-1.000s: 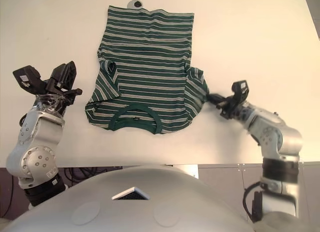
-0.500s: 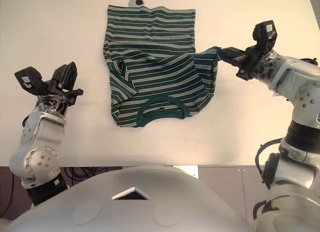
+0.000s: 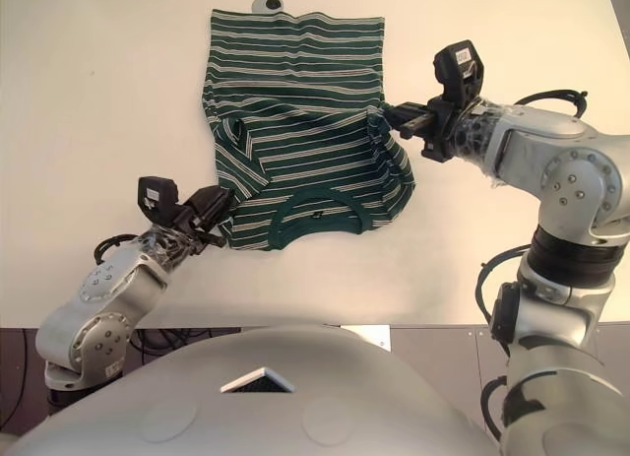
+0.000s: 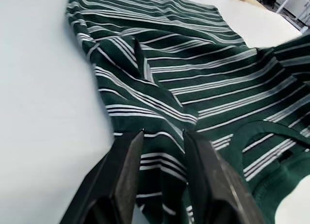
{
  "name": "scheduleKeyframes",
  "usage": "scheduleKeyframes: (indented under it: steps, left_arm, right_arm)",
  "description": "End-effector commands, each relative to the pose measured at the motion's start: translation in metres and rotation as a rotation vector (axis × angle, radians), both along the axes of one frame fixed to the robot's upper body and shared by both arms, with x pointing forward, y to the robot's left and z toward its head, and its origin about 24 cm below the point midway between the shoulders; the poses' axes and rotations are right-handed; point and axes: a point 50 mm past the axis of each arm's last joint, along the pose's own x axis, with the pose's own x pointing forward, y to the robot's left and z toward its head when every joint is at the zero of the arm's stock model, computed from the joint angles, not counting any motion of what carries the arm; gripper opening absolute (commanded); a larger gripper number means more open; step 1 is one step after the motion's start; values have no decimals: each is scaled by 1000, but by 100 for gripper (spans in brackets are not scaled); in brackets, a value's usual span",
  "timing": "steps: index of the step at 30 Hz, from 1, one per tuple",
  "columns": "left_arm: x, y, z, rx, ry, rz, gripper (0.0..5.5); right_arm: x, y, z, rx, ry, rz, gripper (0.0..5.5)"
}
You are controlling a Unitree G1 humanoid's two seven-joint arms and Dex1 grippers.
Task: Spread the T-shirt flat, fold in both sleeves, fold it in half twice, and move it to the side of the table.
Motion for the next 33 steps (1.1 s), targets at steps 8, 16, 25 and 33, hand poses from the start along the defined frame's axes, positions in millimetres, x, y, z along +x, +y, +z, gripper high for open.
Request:
scheduleKeyframes:
  steps: [8, 16, 25, 33]
  left_arm:
    - [-39, 26, -48, 411, 252, -250, 146]
    - [-20, 58, -15, 443, 166, -340, 146]
    - [11, 48, 32, 133, 24, -176, 146]
    - [18, 45, 38, 134, 2, -141, 146]
  right_arm:
    - [-6, 4, -5, 10, 38, 10, 3]
    - [-34, 7, -20, -26, 147, 80, 3]
    - [-35, 39, -27, -62, 192, 221, 3]
    - [-16, 55, -44, -87, 208, 224, 19]
